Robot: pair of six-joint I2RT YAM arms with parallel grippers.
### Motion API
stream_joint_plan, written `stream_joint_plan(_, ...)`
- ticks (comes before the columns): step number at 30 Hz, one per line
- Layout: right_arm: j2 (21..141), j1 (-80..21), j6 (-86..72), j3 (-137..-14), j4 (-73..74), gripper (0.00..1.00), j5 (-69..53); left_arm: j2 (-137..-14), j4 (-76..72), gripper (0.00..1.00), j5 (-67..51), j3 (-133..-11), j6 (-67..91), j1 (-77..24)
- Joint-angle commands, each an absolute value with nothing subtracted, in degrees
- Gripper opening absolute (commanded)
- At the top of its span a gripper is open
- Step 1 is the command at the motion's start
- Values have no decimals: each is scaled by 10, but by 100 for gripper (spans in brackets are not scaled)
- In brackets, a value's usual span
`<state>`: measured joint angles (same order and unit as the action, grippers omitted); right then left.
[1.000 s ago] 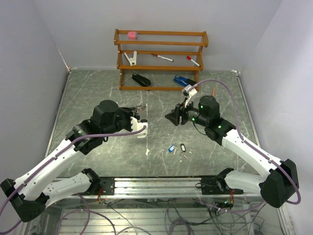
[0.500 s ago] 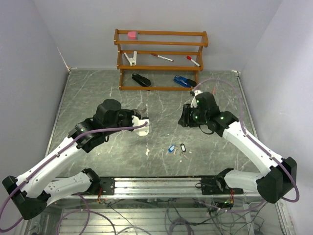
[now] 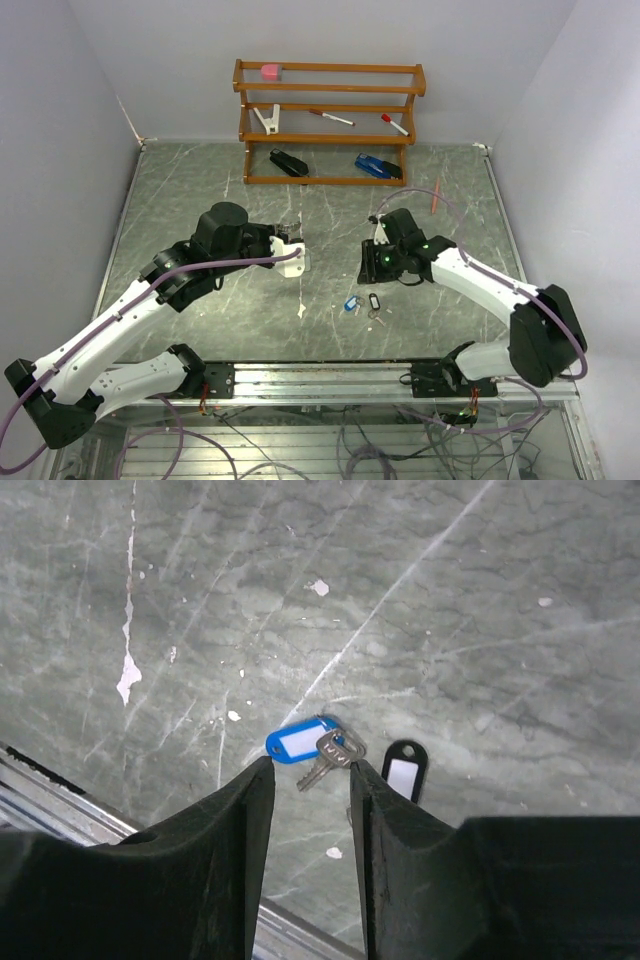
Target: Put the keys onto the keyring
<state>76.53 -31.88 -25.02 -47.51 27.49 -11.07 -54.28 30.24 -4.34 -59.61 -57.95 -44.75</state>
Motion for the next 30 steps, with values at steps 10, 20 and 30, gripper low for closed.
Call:
stream_joint_plan(10, 806, -321, -152, -432, 197, 32, -181, -541, 267, 7, -54, -598, -576, -451)
stream_joint_plan(20, 842, -323, -133, -431, 167, 31, -182, -545, 268, 7, -57, -605, -570, -447)
stream_joint_plan(30, 860, -323, -129, -422, 152, 27, -195, -543, 263, 7, -56, -601, -569, -446)
